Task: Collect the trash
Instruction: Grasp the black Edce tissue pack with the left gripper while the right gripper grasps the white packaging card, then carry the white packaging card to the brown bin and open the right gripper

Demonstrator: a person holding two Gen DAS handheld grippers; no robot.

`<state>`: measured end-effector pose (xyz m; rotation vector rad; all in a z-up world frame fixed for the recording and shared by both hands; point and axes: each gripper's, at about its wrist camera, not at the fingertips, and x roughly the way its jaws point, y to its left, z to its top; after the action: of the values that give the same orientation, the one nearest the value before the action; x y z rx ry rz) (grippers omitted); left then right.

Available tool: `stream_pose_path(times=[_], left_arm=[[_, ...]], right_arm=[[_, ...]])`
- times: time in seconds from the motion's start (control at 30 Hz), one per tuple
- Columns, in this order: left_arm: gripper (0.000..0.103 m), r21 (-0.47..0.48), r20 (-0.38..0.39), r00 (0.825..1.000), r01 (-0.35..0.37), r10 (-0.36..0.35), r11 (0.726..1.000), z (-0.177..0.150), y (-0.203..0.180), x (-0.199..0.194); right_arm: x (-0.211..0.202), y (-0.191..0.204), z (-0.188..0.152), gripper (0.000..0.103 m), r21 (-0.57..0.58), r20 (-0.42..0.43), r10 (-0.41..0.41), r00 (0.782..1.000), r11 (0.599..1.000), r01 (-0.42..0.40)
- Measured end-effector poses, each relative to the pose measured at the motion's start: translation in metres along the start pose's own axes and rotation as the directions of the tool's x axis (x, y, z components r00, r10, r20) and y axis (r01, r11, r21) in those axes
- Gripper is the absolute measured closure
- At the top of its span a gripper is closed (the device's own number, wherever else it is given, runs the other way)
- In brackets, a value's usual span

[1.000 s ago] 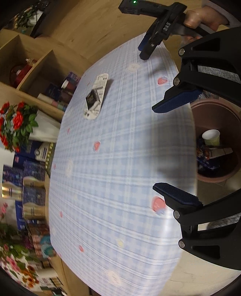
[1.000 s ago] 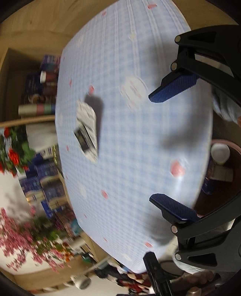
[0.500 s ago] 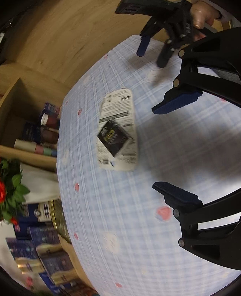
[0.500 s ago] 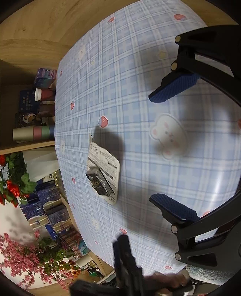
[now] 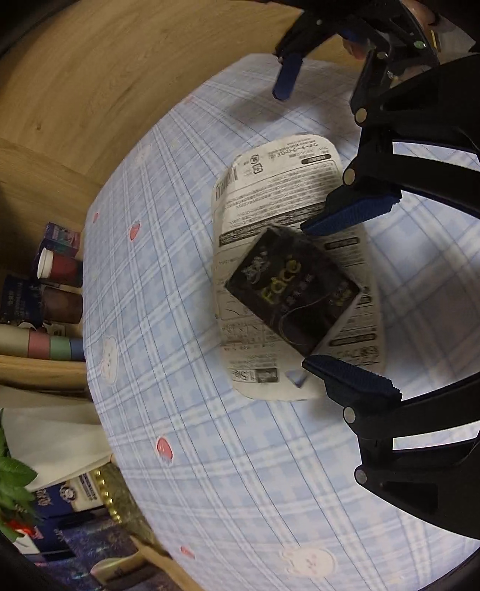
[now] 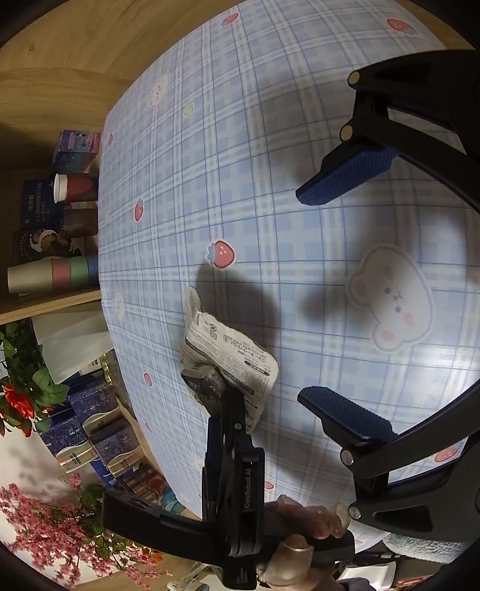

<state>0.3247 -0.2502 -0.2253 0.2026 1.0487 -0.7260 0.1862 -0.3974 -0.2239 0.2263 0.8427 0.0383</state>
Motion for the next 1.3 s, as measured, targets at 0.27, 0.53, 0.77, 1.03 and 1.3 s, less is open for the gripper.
stream_pose_path(times=[0.27, 0.53, 0.77, 1.03, 1.3], left_arm=[[0.071, -0.029, 0.033, 0.998, 0.051, -0.05, 0.998, -0.007, 0.005, -0.015], [0.098, -0.08, 0.105, 0.994, 0.037, -0.028, 0.996, -0.035, 0.025, -0.057], [0.098, -0.128, 0.157, 0.988, 0.024, -0.004, 0.992, -0.065, 0.039, -0.088], [0.098, -0.16, 0.226, 0.974, 0.027, 0.01, 0.987, -0.095, 0.041, -0.131], [0.098, -0.203, 0.262, 0.965, 0.063, -0.008, 0.977, -0.129, 0.037, -0.162]], right_arm=[[0.011, -0.005, 0.009, 0.021, 0.05, -0.012, 0.058, 0.998, 0.997, -0.057], [0.029, 0.007, 0.032, 0.028, 0.112, -0.002, 0.167, 0.986, 0.98, -0.166], [0.057, 0.005, 0.055, 0.041, 0.237, -0.009, 0.241, 0.971, 0.943, -0.232], [0.046, 0.012, 0.059, 0.077, 0.287, 0.046, 0.313, 0.949, 0.906, -0.313], [0.003, 0.037, 0.062, 0.091, 0.197, 0.117, 0.324, 0.939, 0.919, -0.342]])
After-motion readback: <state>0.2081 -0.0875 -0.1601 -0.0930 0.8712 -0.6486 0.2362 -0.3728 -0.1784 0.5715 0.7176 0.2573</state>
